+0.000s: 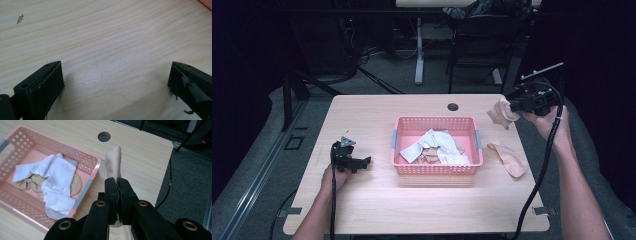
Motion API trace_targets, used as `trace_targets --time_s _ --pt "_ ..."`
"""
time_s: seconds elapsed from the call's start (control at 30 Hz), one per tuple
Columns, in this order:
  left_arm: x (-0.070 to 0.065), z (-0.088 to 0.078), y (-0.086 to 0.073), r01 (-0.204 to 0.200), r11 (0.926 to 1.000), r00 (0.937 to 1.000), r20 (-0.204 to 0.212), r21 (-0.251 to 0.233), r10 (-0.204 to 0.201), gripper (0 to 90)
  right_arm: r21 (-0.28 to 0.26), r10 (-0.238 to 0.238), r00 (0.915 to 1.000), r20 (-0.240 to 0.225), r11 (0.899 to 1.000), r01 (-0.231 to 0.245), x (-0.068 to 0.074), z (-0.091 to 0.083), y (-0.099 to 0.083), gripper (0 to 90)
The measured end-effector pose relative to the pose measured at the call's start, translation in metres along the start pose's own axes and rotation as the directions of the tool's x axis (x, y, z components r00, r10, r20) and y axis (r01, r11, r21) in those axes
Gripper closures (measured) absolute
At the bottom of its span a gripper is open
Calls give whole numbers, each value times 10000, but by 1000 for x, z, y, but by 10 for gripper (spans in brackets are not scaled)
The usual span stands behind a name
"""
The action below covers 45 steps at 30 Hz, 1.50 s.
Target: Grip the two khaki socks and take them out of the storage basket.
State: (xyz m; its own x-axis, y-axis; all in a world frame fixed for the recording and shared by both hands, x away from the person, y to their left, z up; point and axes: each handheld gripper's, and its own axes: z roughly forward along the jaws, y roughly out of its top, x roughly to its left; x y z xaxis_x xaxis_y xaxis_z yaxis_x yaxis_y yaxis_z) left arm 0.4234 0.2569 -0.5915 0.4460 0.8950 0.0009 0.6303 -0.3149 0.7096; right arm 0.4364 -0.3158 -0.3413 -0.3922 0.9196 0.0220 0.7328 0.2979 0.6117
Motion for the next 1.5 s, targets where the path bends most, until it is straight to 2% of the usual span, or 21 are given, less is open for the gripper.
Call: trace_targets --time_s 0.1,0.23,0.43,0.63,0.67,0.7,0.77,0.83,0.9,0.93,0.97,1.0,1.03,1.07,1.13,1.17,1.2,1.27,1.37,1.47,1.5 --pt "0 0 0 -1 10000 10000 -4 0 1 0 96 149 9999 14 9998 -149 -4 12 -6 868" --pt "-1 0 0 32 10000 10000 -27 3 -32 1 233 -95 9997 243 9997 89 -4 25 -14 868" --pt "0 0 0 31 10000 10000 -26 3 -31 1 501 -149 9993 355 9987 131 -7 44 -30 867" --pt "0 0 0 34 10000 10000 -26 0 -34 1 1075 125 9999 -96 9941 -114 -4 74 -61 863" --pt "0 0 0 33 10000 10000 -15 1 -33 0 1273 195 9994 -279 9917 -158 -5 80 -66 863" --pt "0 0 0 32 10000 10000 -15 -1 -32 0 1570 555 9973 -487 9865 -472 -5 92 -77 861" --pt "0 0 0 32 10000 10000 -16 -1 -32 0 1901 666 9967 -469 9801 -565 -5 103 -88 858" --pt "0 0 0 31 10000 10000 -16 -1 -31 0 2552 600 9974 -399 9657 -479 -4 116 -95 843" --pt "0 0 0 32 10000 10000 -15 -2 -32 0 2684 519 9983 -272 9624 -428 -4 120 -98 833" --pt "0 0 0 32 10000 10000 -15 1 -32 0 2908 637 9974 -351 9554 -508 -4 125 -102 780" --pt "0 0 0 32 10000 10000 -15 1 -32 0 2908 637 9974 -351 9554 -508 -4 125 -102 780" --pt "0 0 0 32 10000 10000 -15 -1 -32 0 3012 543 9979 -346 9527 -414 -3 126 -103 725" --pt "0 0 0 35 10000 10000 -14 1 -35 0 2903 598 9976 -353 9558 -470 -4 125 -104 662" --pt "0 0 0 39 10000 10000 -12 10 -39 0 2698 758 9960 -467 9610 -605 -5 118 -103 548" --pt "-1 0 0 45 10000 10000 -14 9 -45 0 2393 789 9955 -528 9688 -641 -5 109 -103 440" --pt "-1 0 0 44 10000 10000 -17 10 -44 0 2393 789 9955 -528 9688 -641 -5 109 -103 440" --pt "-1 0 0 43 10000 10000 -15 8 -43 0 2288 725 9963 -455 9716 -603 -4 104 -103 380" --pt "0 0 0 28 10000 10000 -16 3 -28 0 1757 709 9962 -502 9825 -611 -1 92 -108 271" --pt "-1 0 0 39 10000 10000 -15 13 -39 0 1503 690 9969 -381 9867 -626 -1 85 -113 218" --pt "-1 0 0 22 10000 10000 -13 11 -22 0 919 834 9960 -334 9925 -801 -3 74 -124 134" --pt "-1 0 0 23 10000 10000 -10 10 -23 0 1051 827 9961 -307 9913 -790 -3 72 -126 109"
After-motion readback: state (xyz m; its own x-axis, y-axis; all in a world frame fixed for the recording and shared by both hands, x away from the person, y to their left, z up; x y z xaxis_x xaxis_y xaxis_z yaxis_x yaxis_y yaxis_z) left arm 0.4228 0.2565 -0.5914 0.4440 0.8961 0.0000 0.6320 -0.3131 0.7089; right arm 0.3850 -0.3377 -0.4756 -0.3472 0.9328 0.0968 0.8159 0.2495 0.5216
